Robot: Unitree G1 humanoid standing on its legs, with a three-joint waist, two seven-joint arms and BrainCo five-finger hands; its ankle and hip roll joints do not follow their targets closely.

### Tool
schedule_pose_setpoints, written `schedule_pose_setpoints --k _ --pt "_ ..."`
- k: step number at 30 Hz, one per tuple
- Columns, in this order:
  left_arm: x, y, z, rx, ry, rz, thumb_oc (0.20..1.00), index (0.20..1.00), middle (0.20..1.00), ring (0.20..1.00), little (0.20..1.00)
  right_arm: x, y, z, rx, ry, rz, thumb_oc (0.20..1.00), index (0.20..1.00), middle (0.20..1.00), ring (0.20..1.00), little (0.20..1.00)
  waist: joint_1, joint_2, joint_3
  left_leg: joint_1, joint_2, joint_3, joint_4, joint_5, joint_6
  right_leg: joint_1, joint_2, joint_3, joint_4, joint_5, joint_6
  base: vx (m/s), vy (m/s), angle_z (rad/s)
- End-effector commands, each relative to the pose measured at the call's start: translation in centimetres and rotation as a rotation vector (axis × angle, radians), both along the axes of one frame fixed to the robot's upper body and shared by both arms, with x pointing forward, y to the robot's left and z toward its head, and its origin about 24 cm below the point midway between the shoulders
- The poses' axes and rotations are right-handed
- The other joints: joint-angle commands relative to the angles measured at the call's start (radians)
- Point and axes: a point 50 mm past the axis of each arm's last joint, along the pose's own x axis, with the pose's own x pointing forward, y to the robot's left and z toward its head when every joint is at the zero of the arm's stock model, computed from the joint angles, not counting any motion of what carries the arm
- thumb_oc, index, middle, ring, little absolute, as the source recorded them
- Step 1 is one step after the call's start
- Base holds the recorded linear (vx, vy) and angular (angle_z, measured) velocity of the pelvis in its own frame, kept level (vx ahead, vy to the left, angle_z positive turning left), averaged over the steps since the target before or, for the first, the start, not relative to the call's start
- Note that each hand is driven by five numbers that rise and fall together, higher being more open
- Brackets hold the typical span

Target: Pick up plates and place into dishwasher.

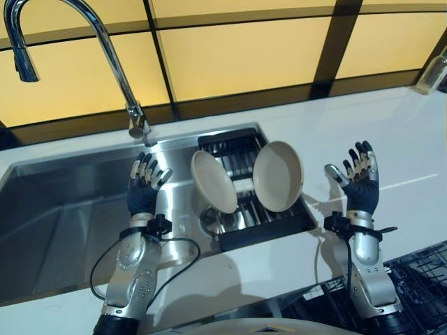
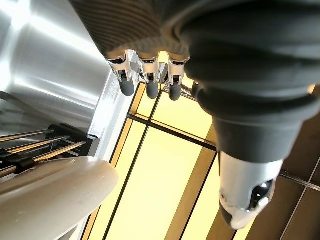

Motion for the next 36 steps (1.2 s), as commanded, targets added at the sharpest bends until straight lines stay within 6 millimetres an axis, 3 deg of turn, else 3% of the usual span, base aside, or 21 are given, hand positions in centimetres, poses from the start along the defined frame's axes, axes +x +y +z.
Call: schedule_pose_setpoints --k 1,9,25,29,36 --pt "0.5 1.0 1.0 0.015 -0.067 0.038 1.0 1.0 1.0 1.0 1.0 0.7 0.5 1.9 0.004 -0.105 0.028 1.0 1.0 1.0 1.0 1.0 0.005 -0.036 -0.01 -0.047 -0.012 -0.058 0.006 -0.01 0.034 0.062 -0.044 -0.046 0.009 -0.077 0.066 0.0 0.0 0.0" --pt "0.8 1.3 0.7 0.097 0.01 0.077 1.0 1.0 1.0 1.0 1.0 0.9 0.5 2.0 0.004 -0.108 0.024 1.0 1.0 1.0 1.0 1.0 0.006 -0.035 -0.008 -0.046 -0.013 -0.061 0.007 -0.009 0.034 0.064 -0.045 -0.048 0.009 -0.077 0.067 0.0 0.0 0.01" --pt "2.9 4.6 -0.7 0.36 0.289 0.113 1.0 1.0 1.0 1.0 1.0 1.5 0.1 2.4 -0.015 -0.09 0.026 1.0 1.0 1.0 1.0 1.0 -0.027 0.004 -0.022 -0.049 -0.016 -0.054 0.01 -0.002 0.031 0.058 -0.046 -0.032 0.009 -0.079 0.075 0.0 0.0 0.0" --pt "3.5 5.2 -0.2 0.383 0.3 0.114 1.0 1.0 1.0 1.0 1.0 1.7 0.2 2.4 -0.017 -0.084 0.029 1.0 1.0 1.0 1.0 1.0 -0.037 0.012 -0.023 -0.048 -0.018 -0.049 0.009 -0.001 0.031 0.056 -0.046 -0.025 0.009 -0.079 0.075 0.01 0.002 0.0" --pt "4.4 5.8 -1.0 0.341 0.374 0.101 1.0 1.0 1.0 1.0 1.0 1.9 0.4 2.3 -0.024 -0.068 0.048 1.0 1.0 1.0 1.0 1.0 -0.058 0.026 -0.027 -0.045 -0.021 -0.036 0.008 0.0 0.03 0.052 -0.046 -0.011 0.009 -0.077 0.077 0.02 0.002 0.0"
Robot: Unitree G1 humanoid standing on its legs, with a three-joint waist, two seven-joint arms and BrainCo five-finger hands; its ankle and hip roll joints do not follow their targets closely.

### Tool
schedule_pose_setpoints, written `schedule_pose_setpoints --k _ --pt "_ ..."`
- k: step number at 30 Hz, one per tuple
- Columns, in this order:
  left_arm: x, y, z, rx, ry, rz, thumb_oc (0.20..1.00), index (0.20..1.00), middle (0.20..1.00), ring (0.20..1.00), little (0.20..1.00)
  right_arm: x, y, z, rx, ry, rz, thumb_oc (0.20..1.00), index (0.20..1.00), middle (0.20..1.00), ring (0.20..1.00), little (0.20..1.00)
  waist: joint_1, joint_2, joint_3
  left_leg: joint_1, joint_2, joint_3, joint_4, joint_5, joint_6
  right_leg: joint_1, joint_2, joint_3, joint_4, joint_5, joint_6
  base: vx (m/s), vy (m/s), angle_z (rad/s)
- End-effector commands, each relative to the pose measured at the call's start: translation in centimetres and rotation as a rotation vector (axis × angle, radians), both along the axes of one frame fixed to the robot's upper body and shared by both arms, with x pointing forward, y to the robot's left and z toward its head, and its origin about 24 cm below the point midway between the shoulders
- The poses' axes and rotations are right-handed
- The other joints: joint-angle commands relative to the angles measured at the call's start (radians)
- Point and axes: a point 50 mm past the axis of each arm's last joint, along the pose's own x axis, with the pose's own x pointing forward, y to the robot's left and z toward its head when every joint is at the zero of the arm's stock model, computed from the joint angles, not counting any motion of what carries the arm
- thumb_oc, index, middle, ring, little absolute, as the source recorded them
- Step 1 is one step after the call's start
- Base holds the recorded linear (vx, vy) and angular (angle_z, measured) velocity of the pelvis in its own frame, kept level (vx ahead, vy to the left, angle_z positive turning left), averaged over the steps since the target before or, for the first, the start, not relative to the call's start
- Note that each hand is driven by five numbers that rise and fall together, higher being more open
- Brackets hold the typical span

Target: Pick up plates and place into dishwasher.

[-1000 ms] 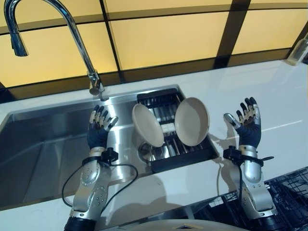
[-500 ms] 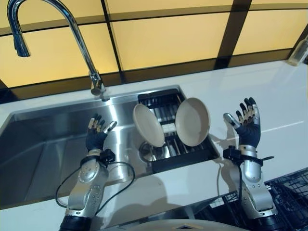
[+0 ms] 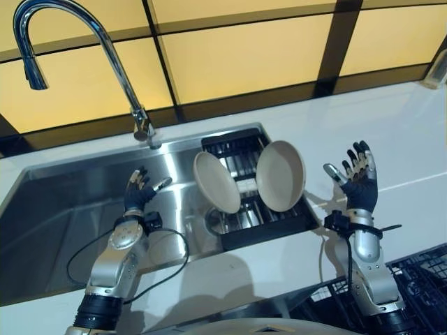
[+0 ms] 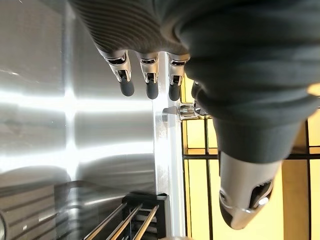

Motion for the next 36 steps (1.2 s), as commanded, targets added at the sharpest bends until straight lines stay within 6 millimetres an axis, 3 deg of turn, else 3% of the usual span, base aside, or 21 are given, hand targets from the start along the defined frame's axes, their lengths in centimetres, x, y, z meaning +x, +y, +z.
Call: schedule_pose_setpoints --k 1,6,14,25,36 --pt "2.3 2.0 2.4 0.044 -0.073 0.019 1.0 1.0 1.0 1.0 1.0 1.3 0.7 2.2 0.013 -0.104 0.041 1.0 1.0 1.0 1.0 1.0 -0.029 -0.025 -0.019 -0.049 -0.017 -0.024 0.008 -0.002 0.028 0.044 -0.042 -0.006 0.009 -0.076 0.077 0.04 0.005 -0.05" --pt "3.2 2.3 3.0 -0.029 -0.066 -0.015 1.0 1.0 1.0 1.0 1.0 1.5 0.8 2.0 0.003 -0.092 0.054 1.0 1.0 1.0 1.0 1.0 -0.045 -0.011 -0.019 -0.05 -0.021 -0.013 0.008 -0.002 0.028 0.037 -0.043 0.002 0.009 -0.074 0.08 0.03 0.01 -0.05" --pt "3.8 2.6 2.2 -0.128 0.024 -0.069 1.0 1.0 1.0 1.0 1.0 1.4 0.8 1.9 -0.011 -0.076 0.067 1.0 1.0 1.0 1.0 1.0 -0.071 0.01 -0.017 -0.047 -0.026 0.006 0.012 -0.007 0.029 0.034 -0.045 0.013 0.009 -0.074 0.082 0.03 0.01 -0.04" --pt "4.1 1.6 2.1 -0.301 0.035 -0.151 1.0 1.0 1.0 1.0 1.0 1.1 0.8 1.5 -0.017 -0.057 0.084 1.0 1.0 1.0 1.0 1.0 -0.096 0.025 -0.014 -0.045 -0.032 0.03 0.019 -0.016 0.031 0.029 -0.045 0.032 0.009 -0.072 0.084 0.04 0.004 -0.03" --pt "4.1 1.7 0.8 -0.335 0.106 -0.145 1.0 1.0 1.0 1.0 1.0 0.7 0.6 1.2 -0.034 -0.03 0.095 1.0 1.0 1.0 1.0 1.0 -0.138 0.063 0.0 -0.034 -0.046 0.057 0.021 -0.025 0.04 0.024 -0.049 0.056 0.018 -0.075 0.088 0.05 0.021 -0.04"
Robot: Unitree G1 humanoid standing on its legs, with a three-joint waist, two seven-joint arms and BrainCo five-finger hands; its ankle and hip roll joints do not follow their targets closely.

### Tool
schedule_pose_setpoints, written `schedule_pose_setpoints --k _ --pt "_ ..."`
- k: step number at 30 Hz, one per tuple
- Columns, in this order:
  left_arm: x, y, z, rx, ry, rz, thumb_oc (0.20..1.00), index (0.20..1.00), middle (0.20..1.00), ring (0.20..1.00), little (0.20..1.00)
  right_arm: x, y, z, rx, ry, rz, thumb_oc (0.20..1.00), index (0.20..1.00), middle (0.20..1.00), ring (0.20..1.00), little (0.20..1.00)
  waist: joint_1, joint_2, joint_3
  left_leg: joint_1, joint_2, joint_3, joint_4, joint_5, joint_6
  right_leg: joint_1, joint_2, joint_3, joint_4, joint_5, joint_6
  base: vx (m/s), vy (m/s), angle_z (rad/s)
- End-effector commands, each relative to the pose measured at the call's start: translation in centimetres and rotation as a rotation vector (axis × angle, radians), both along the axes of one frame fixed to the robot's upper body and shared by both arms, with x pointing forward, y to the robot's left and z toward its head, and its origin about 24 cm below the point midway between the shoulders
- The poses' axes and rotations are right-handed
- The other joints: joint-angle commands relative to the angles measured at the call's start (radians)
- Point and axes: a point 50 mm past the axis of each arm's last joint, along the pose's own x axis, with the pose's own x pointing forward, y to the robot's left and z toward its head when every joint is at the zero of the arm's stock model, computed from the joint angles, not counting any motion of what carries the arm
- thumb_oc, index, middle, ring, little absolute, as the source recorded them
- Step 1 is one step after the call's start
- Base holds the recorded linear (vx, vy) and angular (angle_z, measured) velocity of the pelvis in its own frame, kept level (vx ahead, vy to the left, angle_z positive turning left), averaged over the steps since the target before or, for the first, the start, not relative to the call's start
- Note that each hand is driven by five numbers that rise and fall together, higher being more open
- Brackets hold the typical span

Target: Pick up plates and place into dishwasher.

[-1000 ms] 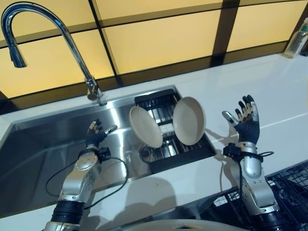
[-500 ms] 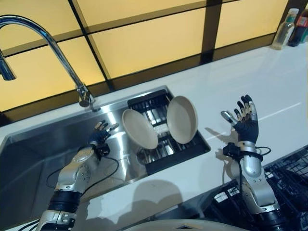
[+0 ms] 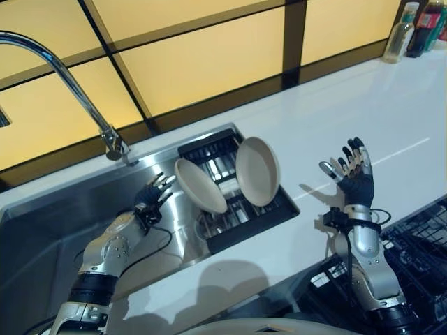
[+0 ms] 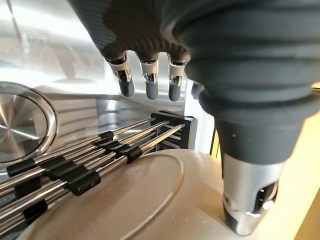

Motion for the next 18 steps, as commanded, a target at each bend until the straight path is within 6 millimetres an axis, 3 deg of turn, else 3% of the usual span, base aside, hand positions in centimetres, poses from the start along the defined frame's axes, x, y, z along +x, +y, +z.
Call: schedule_pose_setpoints --k 1,8,18 --pt "1.8 1.6 1.0 0.033 0.009 0.029 1.0 1.0 1.0 1.0 1.0 0.2 0.3 0.8 -0.019 -0.031 0.052 1.0 1.0 1.0 1.0 1.0 -0.042 -0.017 -0.008 -0.035 -0.047 0.008 0.023 -0.025 0.042 0.046 -0.055 0.019 0.019 -0.081 0.08 0.06 0.028 0.01" --pt "1.8 1.3 -0.1 -0.019 0.038 0.054 1.0 1.0 1.0 1.0 1.0 0.0 0.1 0.6 -0.029 -0.014 0.061 1.0 1.0 1.0 1.0 1.0 -0.068 -0.009 -0.001 -0.028 -0.055 0.027 0.018 -0.03 0.048 0.039 -0.055 0.038 0.019 -0.081 0.084 0.06 0.015 -0.04" --pt "1.9 3.8 1.2 0.006 -0.022 0.227 1.0 1.0 1.0 1.0 1.0 -0.1 0.0 0.4 -0.037 -0.019 0.057 1.0 1.0 1.0 1.0 1.0 -0.064 -0.021 -0.007 -0.03 -0.056 0.038 0.028 -0.037 0.051 0.038 -0.053 0.036 0.019 -0.08 0.085 0.02 0.005 -0.12"
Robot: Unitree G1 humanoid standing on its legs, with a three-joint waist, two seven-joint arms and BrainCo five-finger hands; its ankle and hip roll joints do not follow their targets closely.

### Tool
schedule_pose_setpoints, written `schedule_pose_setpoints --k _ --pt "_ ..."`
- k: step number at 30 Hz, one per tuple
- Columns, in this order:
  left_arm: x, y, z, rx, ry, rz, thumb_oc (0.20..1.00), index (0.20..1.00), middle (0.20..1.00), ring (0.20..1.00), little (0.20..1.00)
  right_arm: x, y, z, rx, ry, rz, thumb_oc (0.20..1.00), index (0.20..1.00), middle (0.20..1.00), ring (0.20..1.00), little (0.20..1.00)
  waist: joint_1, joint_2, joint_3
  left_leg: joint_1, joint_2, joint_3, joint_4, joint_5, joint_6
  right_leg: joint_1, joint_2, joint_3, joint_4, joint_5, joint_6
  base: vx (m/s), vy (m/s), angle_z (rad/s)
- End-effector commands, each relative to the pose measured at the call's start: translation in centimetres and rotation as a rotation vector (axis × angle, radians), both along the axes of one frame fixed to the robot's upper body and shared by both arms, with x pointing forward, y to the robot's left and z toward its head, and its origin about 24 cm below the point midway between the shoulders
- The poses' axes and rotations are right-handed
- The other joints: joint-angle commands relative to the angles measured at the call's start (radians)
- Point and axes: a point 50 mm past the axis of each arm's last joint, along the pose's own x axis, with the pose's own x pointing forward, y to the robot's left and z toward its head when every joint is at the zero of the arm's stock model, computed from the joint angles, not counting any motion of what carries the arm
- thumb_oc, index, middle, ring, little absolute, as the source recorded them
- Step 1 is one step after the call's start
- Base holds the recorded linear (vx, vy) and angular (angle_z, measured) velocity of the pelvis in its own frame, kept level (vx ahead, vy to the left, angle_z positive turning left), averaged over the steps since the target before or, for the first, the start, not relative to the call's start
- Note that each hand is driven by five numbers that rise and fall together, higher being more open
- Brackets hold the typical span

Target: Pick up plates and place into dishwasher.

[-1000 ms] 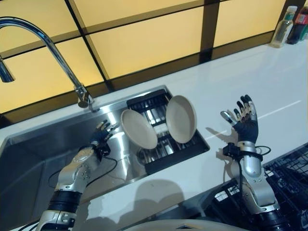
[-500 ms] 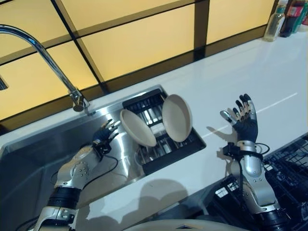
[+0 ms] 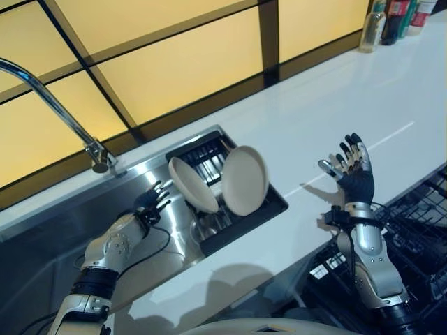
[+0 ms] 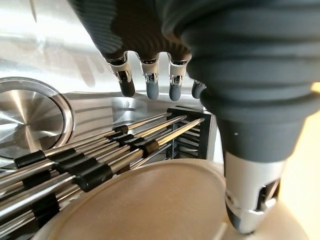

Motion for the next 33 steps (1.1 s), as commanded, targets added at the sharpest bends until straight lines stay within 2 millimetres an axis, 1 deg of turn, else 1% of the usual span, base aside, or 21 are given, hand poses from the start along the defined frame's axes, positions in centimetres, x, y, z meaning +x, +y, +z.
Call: schedule_pose_setpoints --k 1,5,7,9,16,19,22,23,27,29,30,33 --pt "1.8 3.3 2.8 0.067 -0.104 0.169 1.0 1.0 1.0 1.0 1.0 -0.1 0.3 0.4 -0.001 -0.026 0.021 1.0 1.0 1.0 1.0 1.0 -0.025 -0.044 -0.023 -0.043 -0.055 -0.015 0.035 -0.031 0.052 0.044 -0.056 0.009 0.019 -0.089 0.076 0.0 0.001 -0.1" --pt "1.4 4.2 2.9 0.124 -0.122 0.249 1.0 1.0 1.0 1.0 1.0 -0.1 0.2 0.6 0.006 -0.026 0.014 1.0 1.0 1.0 1.0 1.0 -0.014 -0.055 -0.026 -0.048 -0.054 -0.029 0.04 -0.031 0.052 0.049 -0.058 0.001 0.02 -0.092 0.074 0.0 0.0 -0.01" --pt "1.4 4.4 3.3 0.144 -0.142 0.275 1.0 1.0 1.0 1.0 1.0 -0.1 0.3 0.6 0.008 -0.023 0.012 1.0 1.0 1.0 1.0 1.0 -0.007 -0.06 -0.028 -0.049 -0.054 -0.035 0.041 -0.031 0.052 0.051 -0.059 -0.003 0.02 -0.093 0.073 0.0 0.0 0.0" --pt "1.4 4.4 3.9 0.165 -0.163 0.306 1.0 1.0 1.0 1.0 1.0 0.0 0.4 0.6 0.01 -0.018 0.011 1.0 1.0 1.0 1.0 1.0 -0.001 -0.064 -0.028 -0.048 -0.054 -0.042 0.041 -0.03 0.051 0.055 -0.06 -0.008 0.02 -0.093 0.072 0.0 0.0 0.0" --pt "1.2 4.1 5.1 0.175 -0.209 0.401 1.0 1.0 1.0 1.0 1.0 -0.1 0.7 0.3 0.025 -0.018 -0.015 1.0 1.0 1.0 1.0 1.0 0.024 -0.082 -0.031 -0.057 -0.055 -0.059 0.037 -0.026 0.053 0.054 -0.062 -0.024 0.016 -0.091 0.071 0.0 -0.002 0.0" --pt "1.1 4.0 6.0 0.197 -0.254 0.449 1.0 1.0 1.0 1.0 1.0 -0.1 0.9 0.3 0.032 -0.019 -0.02 1.0 1.0 1.0 1.0 1.0 0.031 -0.09 -0.032 -0.058 -0.054 -0.067 0.033 -0.023 0.053 0.055 -0.062 -0.03 0.014 -0.092 0.071 0.0 0.0 0.0" --pt "1.3 3.9 7.5 0.224 -0.326 0.479 1.0 1.0 1.0 1.0 1.0 0.0 1.0 0.3 0.04 -0.02 -0.021 1.0 1.0 1.0 1.0 1.0 0.035 -0.098 -0.034 -0.058 -0.052 -0.07 0.031 -0.021 0.053 0.056 -0.06 -0.031 0.013 -0.092 0.07 0.0 0.0 0.0" --pt "1.3 3.9 8.2 0.247 -0.369 0.482 1.0 1.0 1.0 1.0 1.0 0.0 0.9 0.3 0.042 -0.02 -0.022 1.0 1.0 1.0 1.0 1.0 0.037 -0.1 -0.034 -0.058 -0.052 -0.071 0.029 -0.02 0.053 0.055 -0.06 -0.031 0.013 -0.091 0.07 0.0 0.0 0.0" --pt "1.6 2.7 10.5 0.274 -0.458 0.393 1.0 1.0 1.0 1.0 1.0 0.1 1.1 0.3 0.049 -0.023 -0.027 1.0 1.0 1.0 1.0 1.0 0.044 -0.104 -0.034 -0.06 -0.05 -0.071 0.028 -0.019 0.053 0.055 -0.059 -0.035 0.012 -0.091 0.07 0.0 0.0 0.0" --pt "1.8 1.8 11.0 0.275 -0.476 0.315 1.0 1.0 1.0 1.0 1.0 0.1 1.2 0.3 0.051 -0.026 -0.029 1.0 1.0 1.0 1.0 1.0 0.047 -0.105 -0.033 -0.06 -0.049 -0.073 0.028 -0.018 0.052 0.056 -0.059 -0.036 0.012 -0.09 0.071 0.0 0.0 0.0" --pt "1.9 1.1 11.1 0.268 -0.482 0.245 1.0 1.0 1.0 1.0 1.0 0.1 1.3 0.4 0.052 -0.027 -0.03 1.0 1.0 1.0 1.0 1.0 0.05 -0.104 -0.032 -0.06 -0.049 -0.074 0.026 -0.018 0.053 0.056 -0.059 -0.037 0.011 -0.09 0.072 0.0 0.0 0.0" --pt "1.9 0.0 10.8 0.288 -0.465 0.132 1.0 1.0 1.0 1.0 1.0 0.1 1.3 0.4 0.056 -0.03 -0.037 1.0 1.0 1.0 1.0 1.0 0.054 -0.103 -0.028 -0.06 -0.048 -0.075 0.025 -0.018 0.053 0.056 -0.059 -0.039 0.011 -0.088 0.074 0.0 0.0 0.0"
